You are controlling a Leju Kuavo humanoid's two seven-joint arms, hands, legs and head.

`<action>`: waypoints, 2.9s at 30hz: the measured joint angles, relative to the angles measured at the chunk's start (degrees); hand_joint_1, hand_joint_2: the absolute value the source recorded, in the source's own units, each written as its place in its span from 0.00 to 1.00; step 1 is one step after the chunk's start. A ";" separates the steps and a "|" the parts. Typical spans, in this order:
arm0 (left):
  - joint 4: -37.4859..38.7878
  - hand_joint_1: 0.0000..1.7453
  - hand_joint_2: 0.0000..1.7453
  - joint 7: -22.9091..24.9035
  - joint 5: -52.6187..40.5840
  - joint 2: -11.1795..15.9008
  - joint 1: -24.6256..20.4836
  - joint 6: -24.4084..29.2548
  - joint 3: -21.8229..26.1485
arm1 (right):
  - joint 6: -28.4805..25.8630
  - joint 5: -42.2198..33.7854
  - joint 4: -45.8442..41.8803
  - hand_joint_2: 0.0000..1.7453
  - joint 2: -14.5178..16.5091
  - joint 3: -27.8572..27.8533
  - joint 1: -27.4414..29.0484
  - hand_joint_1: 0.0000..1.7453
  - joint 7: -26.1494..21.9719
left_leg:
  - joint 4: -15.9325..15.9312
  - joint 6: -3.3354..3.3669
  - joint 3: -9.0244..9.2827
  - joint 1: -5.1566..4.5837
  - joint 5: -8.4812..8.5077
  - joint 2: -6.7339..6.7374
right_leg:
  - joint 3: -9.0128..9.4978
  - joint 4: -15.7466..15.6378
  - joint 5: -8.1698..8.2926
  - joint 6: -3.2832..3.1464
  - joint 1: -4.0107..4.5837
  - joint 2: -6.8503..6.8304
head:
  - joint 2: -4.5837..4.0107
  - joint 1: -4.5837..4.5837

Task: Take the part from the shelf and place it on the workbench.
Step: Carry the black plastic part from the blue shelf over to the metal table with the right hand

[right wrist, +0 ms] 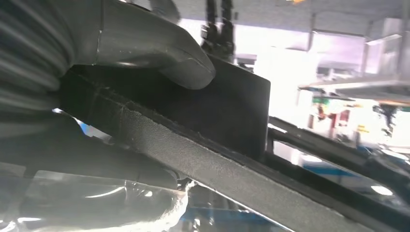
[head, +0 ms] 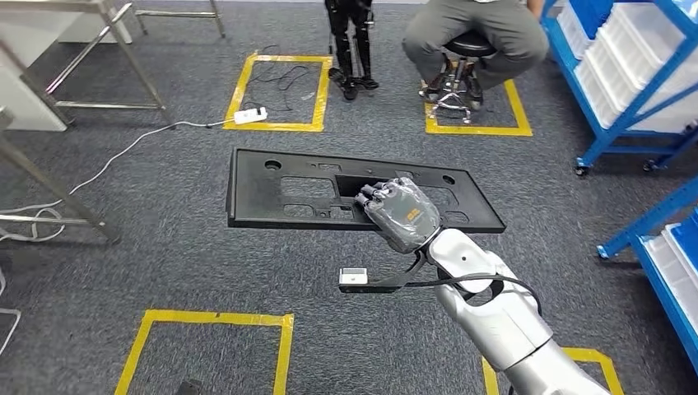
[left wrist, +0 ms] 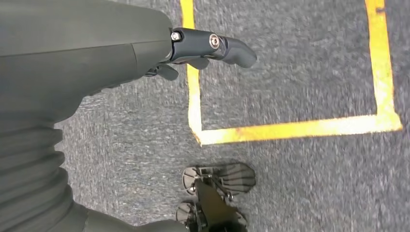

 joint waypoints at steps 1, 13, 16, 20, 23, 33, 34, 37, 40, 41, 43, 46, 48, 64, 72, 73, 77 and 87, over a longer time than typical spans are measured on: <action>0.00 0.00 1.00 0.04 -0.13 -0.05 -0.14 0.03 0.00 | 0.00 0.01 0.03 1.00 -0.09 0.00 -0.07 1.00 0.00 | -0.61 0.08 0.22 0.34 0.45 -0.68 | -1.28 2.67 -1.29 0.07 -0.30 1.86 | 0.00 0.01; 0.04 0.00 1.00 0.09 -0.40 -0.24 -0.10 0.13 0.20 | -0.61 0.23 0.74 1.00 -0.56 0.21 0.58 1.00 -0.32 | -0.13 -3.90 -1.90 2.34 2.08 -8.83 | 0.43 -1.07 1.97 3.26 -3.92 6.55 | 0.00 0.12; 0.10 0.00 1.00 0.16 -0.42 -0.38 0.19 0.15 0.33 | -0.66 0.22 0.79 1.00 -0.26 0.27 0.46 1.00 -0.32 | 4.63 -3.99 -4.03 2.27 -0.90 -4.86 | 0.27 -1.17 2.39 1.87 -3.52 5.17 | 0.00 -0.08; 0.10 0.00 1.00 0.40 -0.55 -0.49 -0.09 0.18 0.35 | -0.70 0.22 1.00 1.00 -0.23 0.28 0.70 1.00 -0.32 | 17.76 -2.93 -9.25 1.53 -7.06 -1.82 | -0.17 -1.17 2.44 0.89 -1.70 2.68 | 0.00 -0.18; 0.04 0.00 1.00 0.48 -0.70 -0.42 -0.17 0.18 0.37 | -0.70 0.23 1.04 1.00 -0.22 0.28 0.74 1.00 -0.32 | 9.66 -0.59 -3.67 -0.40 -3.98 -0.14 | -0.13 -1.20 2.36 0.60 -0.89 0.72 | 0.00 -0.16; -0.09 0.00 1.00 0.49 -1.07 -0.31 -0.95 0.09 0.52 | -0.89 0.25 1.01 1.00 -0.62 0.09 0.84 1.00 -0.26 | -3.05 2.18 2.70 -0.90 0.63 -1.56 | -4.14 7.44 -1.84 1.29 -1.29 4.16 | 0.00 0.02; -0.09 0.00 1.00 0.51 -1.10 -0.44 -1.02 0.05 0.53 | -0.90 0.26 1.06 1.00 -0.82 0.07 1.06 1.00 -0.24 | -3.03 1.92 2.43 -0.65 0.79 -2.56 | -5.80 10.81 -2.92 1.67 -1.73 4.76 | 0.00 0.07; -0.08 0.00 1.00 0.58 -1.15 -0.78 -0.89 0.01 0.55 | -0.93 0.27 1.13 1.00 -1.19 0.06 1.58 1.00 -0.24 | -2.63 0.54 1.78 0.30 1.02 -5.39 | -5.34 9.70 -1.56 4.04 -3.30 5.07 | 0.00 0.05; -0.09 0.00 1.00 0.60 -1.18 -0.62 -0.84 0.02 0.55 | -0.95 0.27 1.17 1.00 -1.22 0.04 1.53 1.00 -0.23 | -0.82 -1.50 0.46 1.00 0.48 -7.52 | -0.47 -0.19 1.96 5.88 -4.77 7.53 | 0.00 0.32; -0.08 0.00 1.00 0.60 -1.20 -0.55 -0.79 0.03 0.55 | -0.95 0.28 1.20 1.00 -1.17 0.05 1.59 1.00 -0.24 | -0.29 -1.98 -0.10 1.04 0.40 -8.01 | -0.11 -1.08 2.15 5.51 -4.82 8.15 | 0.00 0.30; -0.05 0.00 1.00 0.61 -1.23 -0.52 -0.47 0.03 0.55 | -0.96 0.31 1.22 1.00 -1.06 0.06 1.74 1.00 -0.25 | 0.09 -2.46 -0.85 1.32 0.56 -8.73 | -0.41 -0.58 2.16 4.02 -4.46 7.51 | 0.00 0.13; -0.03 0.00 1.00 0.64 -1.28 -0.54 -0.15 0.03 0.55 | -0.96 0.33 1.23 1.00 -0.80 0.04 1.57 1.00 -0.20 | 3.16 -2.96 -2.38 1.63 -1.27 -5.59 | -0.37 -0.48 2.26 2.66 -4.00 6.07 | 0.00 -0.18; -0.03 0.00 1.00 0.64 -1.29 -0.57 -0.34 0.03 0.55 | -0.96 0.31 1.22 1.00 -0.74 0.02 1.54 1.00 -0.17 | 10.39 -3.04 -5.69 1.50 -4.90 -2.40 | -0.33 -0.50 2.18 2.05 -3.28 4.90 | 0.00 -0.39; -0.38 0.00 1.00 0.70 -1.48 -0.34 -1.07 -0.02 0.57 | -0.77 0.32 1.04 1.00 -0.69 -0.01 1.04 1.00 -0.21 | -2.75 2.74 2.31 -1.20 0.77 -1.60 | -4.71 9.66 -2.97 1.24 -1.91 4.42 | 0.00 -0.51; -0.36 0.00 1.00 0.57 -1.51 -0.77 -0.65 -0.12 0.64 | -0.49 -1.25 1.30 1.00 -1.02 0.06 1.22 1.00 -1.16 | 1.49 -2.02 -0.52 1.30 -0.90 -8.07 | -1.64 1.11 1.60 4.98 -4.96 7.68 | 0.00 -0.22; -0.35 0.00 1.00 0.56 -1.51 -0.68 -0.45 -0.08 0.68 | -0.47 -1.30 1.30 1.00 -0.92 0.09 1.21 1.00 -1.22 | 1.78 -2.22 -0.92 1.39 -0.93 -8.47 | -1.68 1.19 1.63 3.94 -4.75 7.28 | 0.00 -0.25; -0.31 0.00 1.00 0.56 -1.51 -0.62 0.14 -0.01 0.76 | -0.46 -1.38 1.27 1.00 -0.43 0.17 1.00 1.00 -1.25 | 5.71 -2.70 -2.94 1.70 -2.90 -4.77 | -1.52 1.28 1.74 2.17 -4.26 5.51 | 0.00 -0.86; -0.44 0.00 1.00 0.41 -1.54 -0.36 -0.36 0.14 0.77 | -0.46 -1.37 1.24 1.00 -0.45 0.23 0.96 1.00 -1.27 | 3.76 4.23 -1.63 -2.62 -1.49 3.59 | 0.34 0.19 0.54 0.64 -1.23 -0.85 | 0.00 -0.59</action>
